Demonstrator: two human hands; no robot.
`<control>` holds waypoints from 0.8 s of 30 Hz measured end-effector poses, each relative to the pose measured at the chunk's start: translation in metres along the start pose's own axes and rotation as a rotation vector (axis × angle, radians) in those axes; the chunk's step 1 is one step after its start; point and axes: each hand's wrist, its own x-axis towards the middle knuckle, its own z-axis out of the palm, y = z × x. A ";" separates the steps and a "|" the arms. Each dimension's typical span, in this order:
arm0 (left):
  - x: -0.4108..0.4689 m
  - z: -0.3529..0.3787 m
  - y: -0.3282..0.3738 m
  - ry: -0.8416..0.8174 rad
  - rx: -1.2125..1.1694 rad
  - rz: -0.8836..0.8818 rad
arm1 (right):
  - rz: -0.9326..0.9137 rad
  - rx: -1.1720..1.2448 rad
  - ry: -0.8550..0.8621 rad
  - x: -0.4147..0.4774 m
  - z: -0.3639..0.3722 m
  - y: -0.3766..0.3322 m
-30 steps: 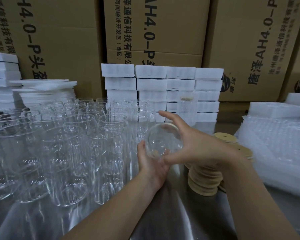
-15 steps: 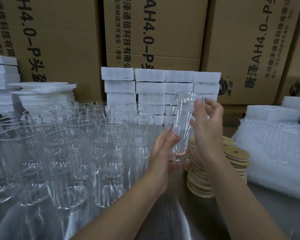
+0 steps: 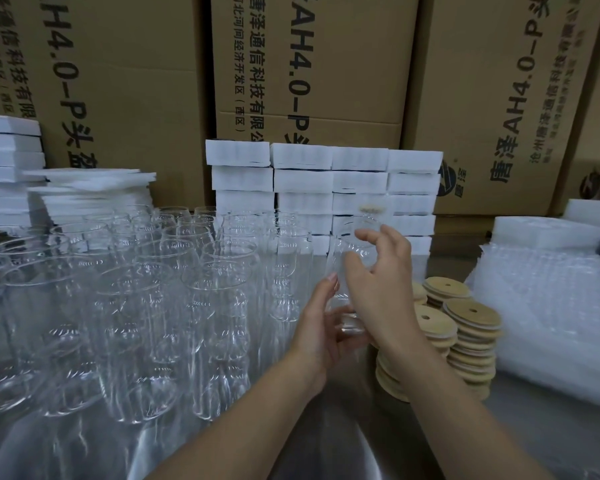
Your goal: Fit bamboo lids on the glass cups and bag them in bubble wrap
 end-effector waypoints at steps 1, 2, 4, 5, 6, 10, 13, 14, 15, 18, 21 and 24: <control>-0.001 0.000 0.001 -0.019 0.010 -0.014 | -0.019 0.003 0.004 -0.001 0.000 -0.001; -0.003 0.001 0.003 -0.029 0.016 -0.027 | -0.045 0.023 0.026 -0.002 0.000 -0.002; -0.004 0.001 0.007 -0.050 0.010 -0.060 | -0.108 0.105 0.120 -0.006 0.000 -0.007; -0.005 0.001 0.009 -0.064 -0.009 -0.081 | -0.139 0.150 0.171 -0.007 0.000 -0.009; -0.005 0.001 0.010 -0.079 -0.032 -0.103 | -0.171 0.184 0.210 -0.009 0.000 -0.011; -0.005 0.000 0.011 -0.155 -0.137 -0.161 | -0.342 0.195 0.292 -0.015 0.003 -0.011; -0.003 -0.002 0.015 -0.175 -0.190 -0.178 | -0.456 0.113 0.308 -0.017 0.006 -0.010; -0.002 -0.002 0.017 -0.168 -0.198 -0.173 | -0.476 0.093 0.309 -0.017 0.008 -0.008; -0.001 -0.003 0.018 -0.155 -0.188 -0.165 | -0.495 0.073 0.312 -0.016 0.009 -0.007; -0.003 -0.001 0.024 -0.165 -0.164 -0.176 | -0.558 0.025 0.317 -0.016 0.013 -0.001; -0.008 0.002 0.031 -0.157 -0.217 -0.230 | -0.594 0.027 0.329 -0.016 0.015 0.001; -0.012 0.007 0.035 -0.175 -0.300 -0.267 | -0.620 0.034 0.332 -0.016 0.015 0.002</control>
